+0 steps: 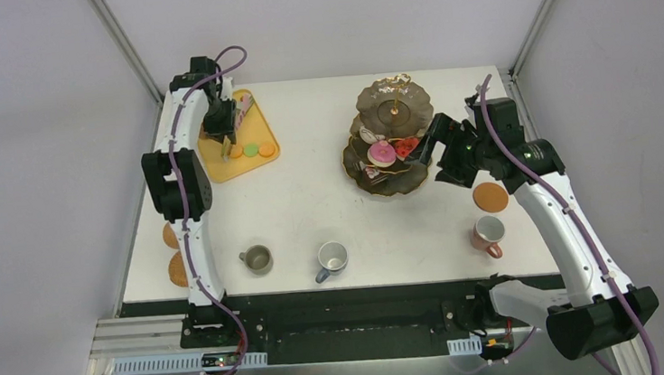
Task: Serve the afternoon tea
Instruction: Adjust the dessert on the tray, then pick up the desert from the tray.
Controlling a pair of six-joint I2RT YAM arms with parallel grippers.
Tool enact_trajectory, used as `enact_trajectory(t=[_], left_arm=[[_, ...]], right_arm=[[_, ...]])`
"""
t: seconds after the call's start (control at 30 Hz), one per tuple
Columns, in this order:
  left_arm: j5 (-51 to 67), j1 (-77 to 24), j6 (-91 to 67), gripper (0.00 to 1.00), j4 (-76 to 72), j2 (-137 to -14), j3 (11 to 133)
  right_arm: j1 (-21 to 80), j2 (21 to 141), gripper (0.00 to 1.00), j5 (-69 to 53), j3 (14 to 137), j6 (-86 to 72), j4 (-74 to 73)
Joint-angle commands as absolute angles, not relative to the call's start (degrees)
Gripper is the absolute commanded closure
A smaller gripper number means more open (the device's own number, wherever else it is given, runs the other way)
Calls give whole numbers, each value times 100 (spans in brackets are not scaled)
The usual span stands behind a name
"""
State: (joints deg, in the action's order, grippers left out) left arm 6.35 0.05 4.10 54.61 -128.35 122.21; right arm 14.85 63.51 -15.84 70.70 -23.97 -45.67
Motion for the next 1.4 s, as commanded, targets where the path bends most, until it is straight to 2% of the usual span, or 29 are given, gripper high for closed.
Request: enact_trajectory(t=[0.0,0.33,0.7,0.93,1.13,1.37], left_arm=[[428,15,638,69,5826,-13223,12729],[440,16,784,68,5642,-13657,12900],[405,16,846,72,5327,-14037,13312],[445,9,889,86,5155,-13997,13280],[525,14,924,100,4933,-13553,12795],[595,15,860,100,4974,-13363,12510]], right_arm=[[1450,6402,1,-1667,7209,-2425,-4525],[1450,6583,1,-1692,7318,-2420,-4612],[1455,6659,1,-1635,7356,-2452,-4676],[1450,6702,1,-1626,7382,-2470,-4670],[1450,6648,1,-1609,7375,-2476,-4642],[1452,6495,1,-1637,7300,-2460,-4594]])
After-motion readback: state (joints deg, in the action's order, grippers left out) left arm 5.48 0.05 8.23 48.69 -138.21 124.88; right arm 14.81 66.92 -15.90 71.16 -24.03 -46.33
